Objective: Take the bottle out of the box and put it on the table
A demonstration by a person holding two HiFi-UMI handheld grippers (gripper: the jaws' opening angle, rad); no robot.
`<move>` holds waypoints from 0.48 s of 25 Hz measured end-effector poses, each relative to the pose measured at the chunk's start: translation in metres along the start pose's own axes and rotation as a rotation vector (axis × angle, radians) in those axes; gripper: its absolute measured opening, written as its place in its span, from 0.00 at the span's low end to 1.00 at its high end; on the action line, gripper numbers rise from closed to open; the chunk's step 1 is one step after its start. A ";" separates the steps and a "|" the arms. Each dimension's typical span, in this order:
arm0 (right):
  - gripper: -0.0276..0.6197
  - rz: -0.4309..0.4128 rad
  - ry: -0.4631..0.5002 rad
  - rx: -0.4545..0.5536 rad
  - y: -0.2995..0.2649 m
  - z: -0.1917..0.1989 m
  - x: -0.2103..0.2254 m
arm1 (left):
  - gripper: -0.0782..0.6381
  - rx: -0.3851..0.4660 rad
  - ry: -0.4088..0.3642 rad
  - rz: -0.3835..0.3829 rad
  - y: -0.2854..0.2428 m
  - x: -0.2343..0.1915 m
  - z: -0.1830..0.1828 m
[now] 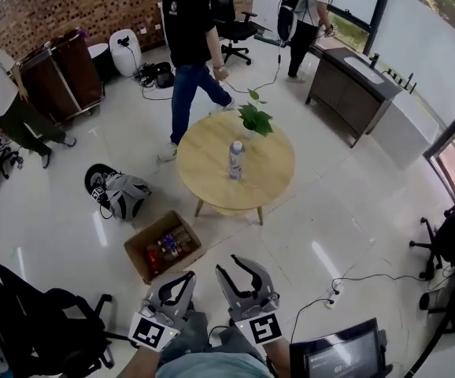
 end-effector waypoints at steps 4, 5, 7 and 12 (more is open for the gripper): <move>0.23 -0.004 -0.048 -0.002 0.030 -0.007 -0.010 | 0.12 -0.009 0.011 0.003 0.005 0.028 -0.006; 0.23 -0.007 -0.045 -0.008 0.035 -0.010 -0.017 | 0.12 -0.008 0.009 0.007 0.010 0.031 -0.006; 0.22 -0.012 -0.025 -0.009 0.040 -0.016 -0.034 | 0.12 0.008 0.003 0.022 0.019 0.033 -0.009; 0.21 -0.008 0.012 -0.009 0.034 -0.024 -0.089 | 0.12 0.046 -0.029 0.073 0.055 0.028 -0.022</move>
Point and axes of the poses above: the fingertips, and each gripper's own axes: y backward along the fingers, x to its right, z out of its underside, the point moved 3 cm from there along y, backward along the fingers, and after that the axes turned 5 degrees about z, right-handed, at the moved point
